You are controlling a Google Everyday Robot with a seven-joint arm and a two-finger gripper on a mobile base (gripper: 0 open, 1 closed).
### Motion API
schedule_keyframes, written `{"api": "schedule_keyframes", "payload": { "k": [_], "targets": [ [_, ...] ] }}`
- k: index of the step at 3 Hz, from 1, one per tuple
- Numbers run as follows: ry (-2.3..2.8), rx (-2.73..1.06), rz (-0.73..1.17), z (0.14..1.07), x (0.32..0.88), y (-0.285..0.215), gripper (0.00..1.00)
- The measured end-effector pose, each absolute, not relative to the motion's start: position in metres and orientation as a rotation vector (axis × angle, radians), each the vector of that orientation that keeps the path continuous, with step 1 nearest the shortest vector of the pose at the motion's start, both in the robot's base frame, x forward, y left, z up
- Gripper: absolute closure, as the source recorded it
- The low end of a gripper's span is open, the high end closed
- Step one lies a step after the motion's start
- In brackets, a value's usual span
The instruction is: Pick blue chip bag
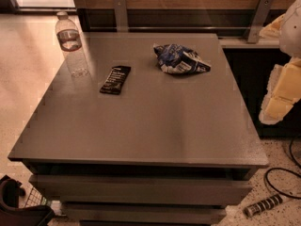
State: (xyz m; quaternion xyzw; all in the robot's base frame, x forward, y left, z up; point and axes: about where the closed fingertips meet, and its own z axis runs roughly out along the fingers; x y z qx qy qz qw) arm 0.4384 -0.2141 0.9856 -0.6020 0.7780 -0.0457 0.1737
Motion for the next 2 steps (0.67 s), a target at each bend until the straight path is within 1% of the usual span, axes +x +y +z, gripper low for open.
{"api": "schedule_keyframes", "payload": {
  "k": [1, 2],
  "targets": [
    [2.206, -1.707, -0.130, 0.986, 0.438, -0.214, 0.00],
    [2.223, -1.702, -0.207, 0.989, 0.457, -0.211, 0.00]
  ]
}}
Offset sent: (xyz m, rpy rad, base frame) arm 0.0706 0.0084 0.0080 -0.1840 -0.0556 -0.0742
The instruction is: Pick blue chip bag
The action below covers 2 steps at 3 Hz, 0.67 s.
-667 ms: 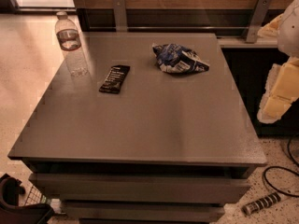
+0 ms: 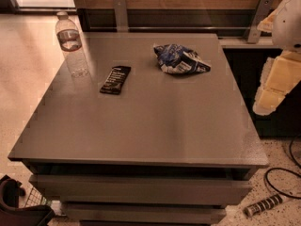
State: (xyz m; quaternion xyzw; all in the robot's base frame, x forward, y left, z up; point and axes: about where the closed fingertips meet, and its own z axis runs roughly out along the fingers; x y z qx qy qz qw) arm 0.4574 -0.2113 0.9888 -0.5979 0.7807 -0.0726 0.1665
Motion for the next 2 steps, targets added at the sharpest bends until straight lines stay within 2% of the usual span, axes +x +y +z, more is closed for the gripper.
{"api": "schedule_keyframes", "payload": {
  "k": [1, 2],
  "targets": [
    [2.198, -1.629, -0.362, 0.990, 0.534, -0.207, 0.00],
    [2.125, -1.519, -0.344, 0.985, 0.595, -0.211, 0.00]
  ]
}}
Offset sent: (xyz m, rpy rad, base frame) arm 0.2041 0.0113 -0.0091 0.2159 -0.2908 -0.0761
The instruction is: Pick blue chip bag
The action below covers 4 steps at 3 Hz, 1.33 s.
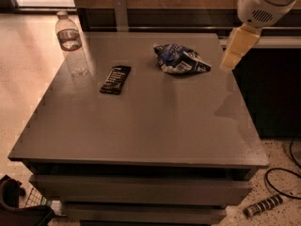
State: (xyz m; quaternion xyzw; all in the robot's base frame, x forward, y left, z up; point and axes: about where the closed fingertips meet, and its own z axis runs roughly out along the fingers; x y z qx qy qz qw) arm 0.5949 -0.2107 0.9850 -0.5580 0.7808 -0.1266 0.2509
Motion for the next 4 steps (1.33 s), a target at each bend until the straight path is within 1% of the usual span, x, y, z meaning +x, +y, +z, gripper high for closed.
{"api": "schedule_keyframes", "payload": {
  "k": [1, 2, 3, 4],
  "targets": [
    [2.045, -1.416, -0.181, 0.966, 0.639, -0.208, 0.00],
    [1.998, -1.300, 0.085, 0.933, 0.664, -0.203, 0.00],
    [1.966, -1.222, 0.301, 0.902, 0.677, -0.190, 0.00],
    [1.963, -1.208, 0.351, 0.893, 0.680, -0.185, 0.00]
  ]
}}
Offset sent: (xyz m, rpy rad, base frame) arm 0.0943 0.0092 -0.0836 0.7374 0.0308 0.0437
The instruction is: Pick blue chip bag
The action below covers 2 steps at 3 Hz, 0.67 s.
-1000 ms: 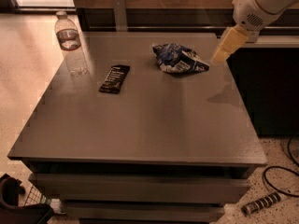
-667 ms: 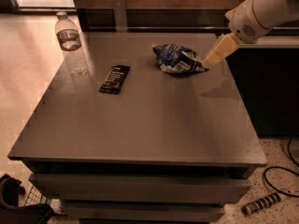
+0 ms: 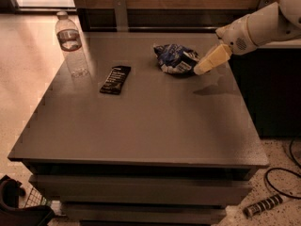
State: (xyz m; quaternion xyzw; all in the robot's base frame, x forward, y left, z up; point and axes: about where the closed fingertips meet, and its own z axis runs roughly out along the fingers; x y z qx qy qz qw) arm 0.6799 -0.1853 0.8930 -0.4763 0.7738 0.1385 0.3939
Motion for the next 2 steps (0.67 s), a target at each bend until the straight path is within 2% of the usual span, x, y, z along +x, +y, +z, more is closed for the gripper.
{"api": "schedule_keyframes", "payload": {
  "k": [2],
  "targets": [
    [1.989, -1.194, 0.402, 0.865, 0.700, -0.173, 0.00]
  ]
}}
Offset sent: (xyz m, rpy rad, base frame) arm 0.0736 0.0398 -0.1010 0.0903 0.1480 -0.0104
